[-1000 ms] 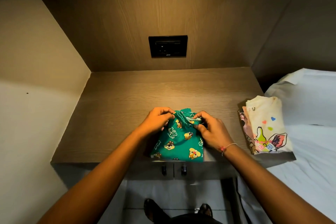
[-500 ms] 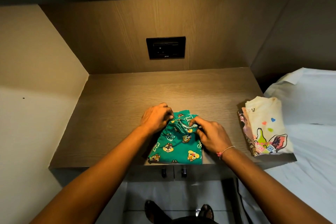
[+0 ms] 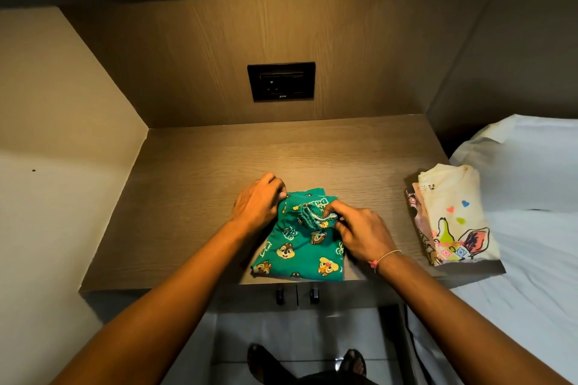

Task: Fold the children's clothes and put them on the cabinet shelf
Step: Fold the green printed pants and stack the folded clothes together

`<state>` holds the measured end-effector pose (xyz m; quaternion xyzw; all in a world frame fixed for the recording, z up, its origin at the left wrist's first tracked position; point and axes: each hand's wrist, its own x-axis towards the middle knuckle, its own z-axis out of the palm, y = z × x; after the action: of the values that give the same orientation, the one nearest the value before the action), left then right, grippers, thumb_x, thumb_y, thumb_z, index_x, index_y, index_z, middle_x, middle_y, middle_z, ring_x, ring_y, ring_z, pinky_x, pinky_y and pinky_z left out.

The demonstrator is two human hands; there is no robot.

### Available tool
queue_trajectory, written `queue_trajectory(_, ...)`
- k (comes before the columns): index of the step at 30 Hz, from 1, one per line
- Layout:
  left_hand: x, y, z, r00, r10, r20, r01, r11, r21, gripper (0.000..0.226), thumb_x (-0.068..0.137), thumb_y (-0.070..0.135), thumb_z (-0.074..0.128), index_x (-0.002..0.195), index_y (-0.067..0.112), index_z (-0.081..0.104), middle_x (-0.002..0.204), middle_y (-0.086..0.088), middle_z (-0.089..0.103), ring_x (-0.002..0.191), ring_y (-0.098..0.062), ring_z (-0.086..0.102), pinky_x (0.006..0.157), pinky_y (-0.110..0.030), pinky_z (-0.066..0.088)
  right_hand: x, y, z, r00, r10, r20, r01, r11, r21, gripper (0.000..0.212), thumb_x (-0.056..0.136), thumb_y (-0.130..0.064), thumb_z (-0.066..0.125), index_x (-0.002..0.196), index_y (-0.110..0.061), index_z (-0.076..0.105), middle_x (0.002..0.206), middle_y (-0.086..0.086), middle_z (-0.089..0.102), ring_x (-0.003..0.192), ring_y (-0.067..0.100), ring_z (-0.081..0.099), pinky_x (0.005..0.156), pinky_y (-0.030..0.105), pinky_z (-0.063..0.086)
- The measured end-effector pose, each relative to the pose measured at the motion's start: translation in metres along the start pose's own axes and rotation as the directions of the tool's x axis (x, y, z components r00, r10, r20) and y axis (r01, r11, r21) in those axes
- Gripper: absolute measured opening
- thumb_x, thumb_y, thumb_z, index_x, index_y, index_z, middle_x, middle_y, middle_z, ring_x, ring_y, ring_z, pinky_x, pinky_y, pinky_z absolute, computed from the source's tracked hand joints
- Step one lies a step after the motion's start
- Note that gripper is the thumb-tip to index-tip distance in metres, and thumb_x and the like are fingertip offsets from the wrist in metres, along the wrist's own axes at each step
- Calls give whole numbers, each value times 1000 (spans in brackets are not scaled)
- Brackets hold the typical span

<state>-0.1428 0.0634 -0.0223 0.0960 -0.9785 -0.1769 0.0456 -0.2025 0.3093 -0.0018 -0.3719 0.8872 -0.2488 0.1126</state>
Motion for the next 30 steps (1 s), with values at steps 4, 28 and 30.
queue_trajectory(4,-6,5,-9,999,-40,-30,38,996,-81,19,97,38,46,107,23,54,108,4,54,100,-12,49,83,-31,45,6,-1,0,1000,-3,12,4,1000,-17,30,92,-18,58,110,-41,48,73,-9,61,63,12,55,54,22,38)
queue_trajectory(28,-64,25,15,992,120,50,-128,973,194,62,100,50,21,152,18,15,162,-3,14,150,-24,7,119,-45,9,18,-16,28,992,-88,89,111,947,-301,61,98,-47,26,154,-26,13,163,-1,11,150,25,7,119,51,9)
queue_trajectory(30,-62,16,16,986,37,161,-70,976,208,64,99,54,13,154,23,1,162,3,-4,149,-22,-9,121,-49,-1,17,-6,39,982,-63,176,125,922,-367,63,98,-53,13,154,-28,-2,164,-4,-6,150,25,-6,120,52,-1)
